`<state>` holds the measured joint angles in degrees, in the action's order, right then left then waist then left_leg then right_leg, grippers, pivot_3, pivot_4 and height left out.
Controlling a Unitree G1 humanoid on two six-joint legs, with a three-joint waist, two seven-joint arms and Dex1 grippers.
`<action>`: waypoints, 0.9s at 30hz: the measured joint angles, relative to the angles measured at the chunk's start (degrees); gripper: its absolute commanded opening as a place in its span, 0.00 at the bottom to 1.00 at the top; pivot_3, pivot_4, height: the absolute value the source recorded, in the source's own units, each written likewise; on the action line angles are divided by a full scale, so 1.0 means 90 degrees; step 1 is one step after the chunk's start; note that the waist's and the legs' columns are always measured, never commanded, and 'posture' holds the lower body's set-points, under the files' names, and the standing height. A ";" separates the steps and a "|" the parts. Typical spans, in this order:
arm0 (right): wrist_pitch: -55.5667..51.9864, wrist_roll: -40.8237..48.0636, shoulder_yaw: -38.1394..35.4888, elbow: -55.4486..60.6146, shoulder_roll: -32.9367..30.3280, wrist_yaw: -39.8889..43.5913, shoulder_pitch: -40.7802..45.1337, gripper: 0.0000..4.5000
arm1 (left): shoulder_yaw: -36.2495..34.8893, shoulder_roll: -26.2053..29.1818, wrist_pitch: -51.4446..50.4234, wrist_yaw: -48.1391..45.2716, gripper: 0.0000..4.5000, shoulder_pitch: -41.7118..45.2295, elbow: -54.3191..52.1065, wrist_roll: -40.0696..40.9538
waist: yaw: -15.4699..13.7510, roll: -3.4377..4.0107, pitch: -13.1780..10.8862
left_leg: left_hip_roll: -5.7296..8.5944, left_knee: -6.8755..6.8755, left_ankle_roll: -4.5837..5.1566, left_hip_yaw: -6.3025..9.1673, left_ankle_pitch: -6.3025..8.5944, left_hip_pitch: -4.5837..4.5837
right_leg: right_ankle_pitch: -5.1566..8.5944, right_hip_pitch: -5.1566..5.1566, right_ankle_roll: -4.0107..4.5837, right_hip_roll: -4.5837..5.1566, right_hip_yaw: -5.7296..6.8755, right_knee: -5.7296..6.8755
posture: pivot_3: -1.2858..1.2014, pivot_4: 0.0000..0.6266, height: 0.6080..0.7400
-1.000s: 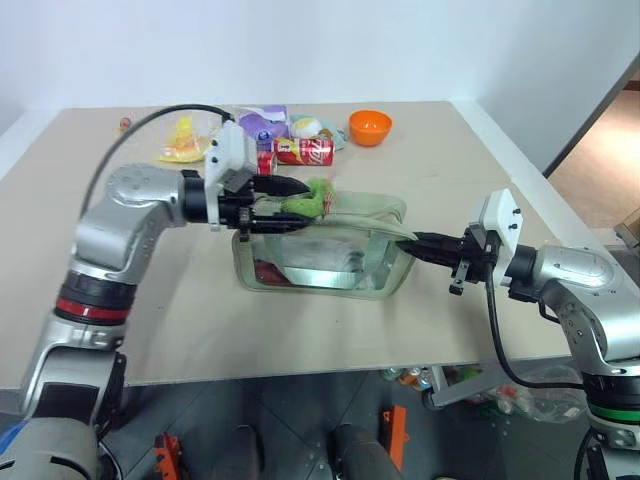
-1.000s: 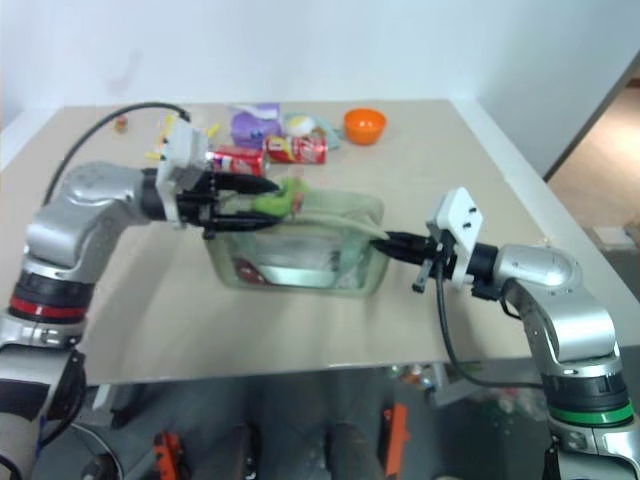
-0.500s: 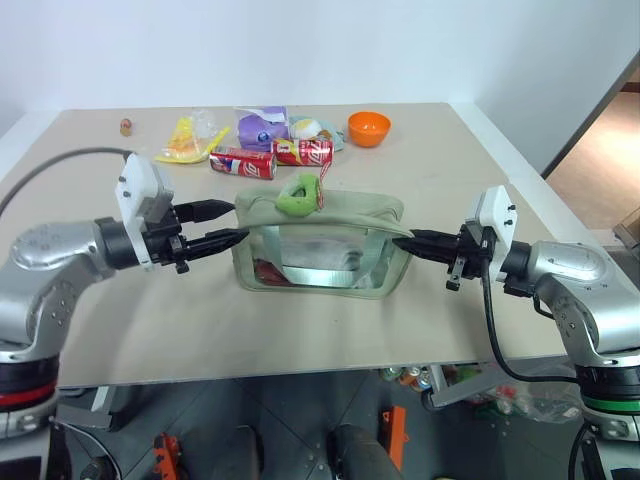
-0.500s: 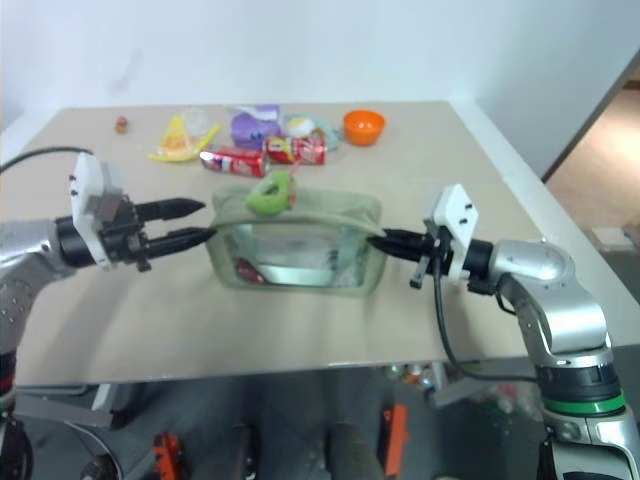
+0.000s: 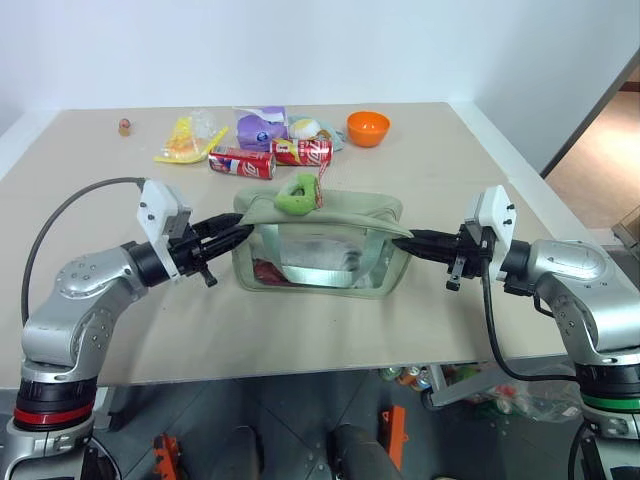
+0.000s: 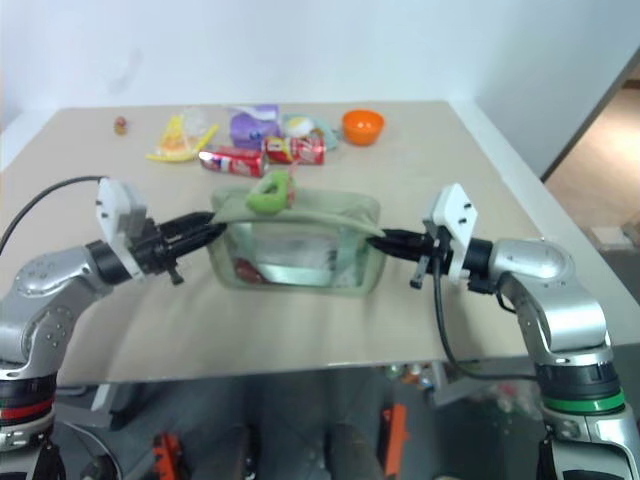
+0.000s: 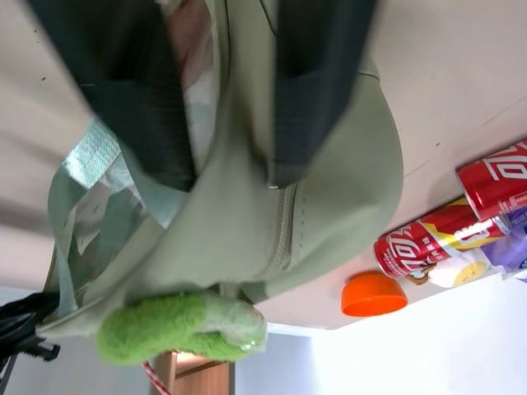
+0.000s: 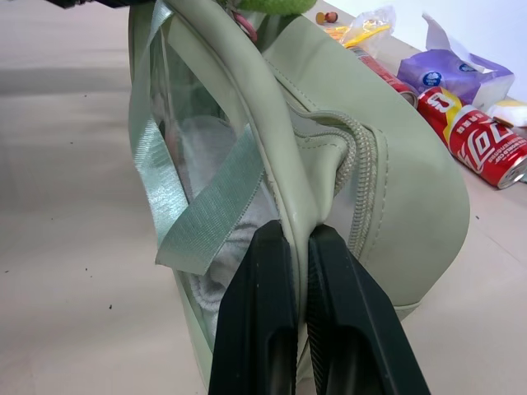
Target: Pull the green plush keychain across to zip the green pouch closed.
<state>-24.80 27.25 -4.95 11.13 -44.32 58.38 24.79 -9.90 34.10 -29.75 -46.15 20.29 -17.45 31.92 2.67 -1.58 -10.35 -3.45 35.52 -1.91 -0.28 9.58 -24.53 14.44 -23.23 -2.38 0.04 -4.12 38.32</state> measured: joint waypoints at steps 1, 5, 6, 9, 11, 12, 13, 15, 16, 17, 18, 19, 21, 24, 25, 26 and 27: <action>-0.0040 0.0035 -0.0006 0.0008 0.0000 -0.0016 0.0000 0.00 | 0.0018 -0.0003 0.0010 0.0002 0.00 -0.0007 0.0000 -0.0001 | -0.0001 0.0000 0.0000 | 0.0000 0.0000 0.0000 0.0000 0.0000 0.0000 | 0.0000 0.0000 0.0000 0.0000 0.0000 0.0000 | 0.52 0.24 1.00; -0.0282 0.0224 -0.0035 0.0060 -0.0039 0.0023 0.0001 0.38 | 0.0045 -0.0002 0.0067 0.0033 0.00 -0.0023 -0.0001 0.0000 | -0.0006 0.0001 0.0000 | 0.0001 0.0000 0.0000 0.0000 0.0000 -0.0001 | 0.0000 0.0000 0.0000 0.0002 0.0000 0.0000 | 0.52 0.24 1.00; -0.0306 0.0270 -0.0035 0.0125 -0.0072 0.0043 0.0009 0.46 | 0.0047 -0.0001 0.0068 0.0035 0.00 -0.0023 -0.0001 0.0004 | -0.0006 0.0001 0.0000 | 0.0001 0.0000 0.0000 0.0000 0.0000 -0.0001 | 0.0001 0.0000 -0.0001 0.0002 0.0000 0.0000 | 0.52 0.24 1.00; -0.0470 0.0427 -0.0035 0.0286 -0.0070 -0.0017 0.0378 0.70 | 0.0054 -0.0001 0.0072 0.0062 0.00 -0.0022 0.0002 0.0003 | 0.0003 0.0003 -0.0001 | 0.0001 0.0000 0.0000 -0.0005 0.0000 -0.0001 | 0.0000 -0.0004 -0.0002 0.0002 -0.0005 0.0000 | 0.52 0.24 1.00; -0.0634 0.0540 -0.0031 0.0485 -0.0047 -0.0150 0.0918 0.84 | 0.0070 -0.0002 0.0073 0.0070 0.00 -0.0018 0.0004 0.0005 | 0.0003 0.0003 -0.0001 | 0.0000 0.0000 0.0000 -0.0003 0.0000 -0.0001 | -0.0002 -0.0005 0.0000 0.0000 -0.0003 0.0001 | 0.52 0.24 1.00; -0.0743 0.0634 -0.0018 0.0651 -0.0012 -0.0220 0.1275 0.91 | 0.0085 -0.0002 0.0073 0.0073 0.00 -0.0012 0.0004 0.0006 | -0.0003 0.0003 -0.0001 | 0.0000 -0.0001 0.0000 0.0001 0.0000 0.0000 | -0.0001 -0.0003 0.0001 0.0000 0.0001 0.0000 | 0.52 0.24 1.00; -0.0796 0.0667 0.0013 0.0756 0.0040 -0.0278 0.1498 0.99 | 0.0101 -0.0005 0.0073 0.0075 0.00 -0.0005 0.0003 0.0008 | -0.0004 0.0000 0.0001 | 0.0000 -0.0001 0.0000 0.0003 0.0000 0.0000 | -0.0001 -0.0002 0.0002 0.0000 0.0003 0.0000 | 0.52 0.24 1.00; -0.0879 0.0678 0.0228 0.0884 0.0282 -0.0423 0.1920 1.00 | 0.0133 -0.0019 0.0067 0.0081 0.00 0.0023 0.0002 0.0010 | -0.0004 -0.0003 0.0002 | -0.0001 -0.0002 0.0000 0.0003 0.0000 -0.0002 | 0.0000 -0.0002 0.0002 0.0000 0.0003 -0.0001 | 0.52 0.24 1.00; -0.0881 0.0605 0.0479 0.0875 0.0498 -0.0508 0.2093 1.00 | 0.0141 -0.0031 0.0064 0.0087 0.00 0.0031 0.0002 0.0012 | -0.0003 -0.0003 0.0002 | -0.0001 -0.0002 0.0000 0.0002 0.0000 -0.0003 | 0.0001 -0.0002 0.0002 0.0001 0.0003 -0.0001 | 0.52 0.24 1.00; -0.0876 0.0556 0.0612 0.0871 0.0611 -0.0548 0.2125 1.00 | 0.0158 -0.0046 0.0064 0.0087 0.00 0.0041 -0.0002 0.0014 | -0.0009 -0.0003 0.0002 | 0.0000 -0.0002 0.0000 0.0001 0.0000 -0.0006 | 0.0000 -0.0003 0.0001 0.0003 0.0003 -0.0003 | 0.52 0.24 1.00; -0.0847 0.0456 0.0786 0.0817 0.0787 -0.0613 0.2155 1.00 | 0.0166 -0.0065 0.0063 0.0091 0.00 0.0040 -0.0003 0.0021 | -0.0019 -0.0003 0.0003 | 0.0001 -0.0001 0.0000 0.0002 0.0000 -0.0008 | 0.0001 -0.0003 0.0000 0.0005 0.0004 -0.0002 | 0.52 0.24 1.00; -0.0809 0.0349 0.0939 0.0718 0.0941 -0.0667 0.2183 1.00 | 0.0173 -0.0093 0.0061 0.0101 0.00 0.0051 -0.0005 0.0023 | -0.0024 -0.0003 0.0002 | 0.0003 0.0000 0.0000 0.0002 0.0000 -0.0012 | 0.0001 -0.0005 -0.0002 0.0007 0.0004 -0.0003 | 0.52 0.24 1.00; -0.0641 0.0046 0.1273 0.0407 0.1174 -0.0703 0.2234 1.00 | 0.0185 -0.0159 0.0054 0.0144 0.00 0.0061 -0.0010 0.0029 | -0.0033 -0.0003 0.0002 | 0.0007 0.0001 0.0000 0.0000 0.0000 -0.0015 | 0.0001 -0.0007 -0.0005 0.0013 0.0004 -0.0004 | 0.52 0.24 1.00; -0.0243 -0.0439 0.1628 -0.0237 0.1446 -0.0691 0.2313 1.00 | 0.0195 -0.0222 -0.0002 0.0253 0.00 0.0069 -0.0038 0.0058 | -0.0042 -0.0003 0.0002 | 0.0011 0.0001 0.0000 -0.0001 0.0000 -0.0015 | 0.0000 -0.0007 -0.0007 0.0016 0.0003 -0.0006 | 0.52 0.24 1.00; -0.0108 -0.0604 0.1722 -0.0544 0.1554 -0.0689 0.2398 1.00 | 0.0207 -0.0254 -0.0037 0.0311 0.00 0.0071 -0.0084 0.0071 | -0.0044 -0.0002 0.0002 | 0.0011 0.0001 0.0000 -0.0001 0.0000 -0.0016 | -0.0001 -0.0007 -0.0007 0.0016 0.0004 -0.0006 | 0.52 0.24 1.00; -0.0050 -0.0688 0.1764 -0.0714 0.1624 -0.0689 0.2476 0.94 | 0.0225 -0.0262 -0.0054 0.0354 0.00 0.0070 -0.0109 0.0071 | -0.0049 -0.0002 0.0002 | 0.0011 0.0000 0.0000 0.0000 0.0000 -0.0016 | -0.0001 -0.0008 -0.0007 0.0016 0.0004 -0.0006 | 0.52 0.24 1.00; -0.0016 -0.0741 0.1772 -0.0840 0.1682 -0.0689 0.2560 0.88 | 0.0238 -0.0269 -0.0063 0.0376 0.00 0.0069 -0.0129 0.0071 | -0.0053 -0.0003 0.0002 | 0.0010 0.0000 0.0000 0.0002 0.0000 -0.0017 | -0.0001 -0.0008 -0.0007 0.0015 0.0005 -0.0006 | 0.52 0.24 1.00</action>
<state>-24.94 20.58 11.00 3.57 -29.18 52.18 47.83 -7.76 31.68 -30.32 -42.77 20.91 -18.61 32.55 2.19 -1.60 -10.33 -3.36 35.52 -1.91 -0.27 9.57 -24.68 14.44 -23.30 -2.44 0.17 -4.07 38.27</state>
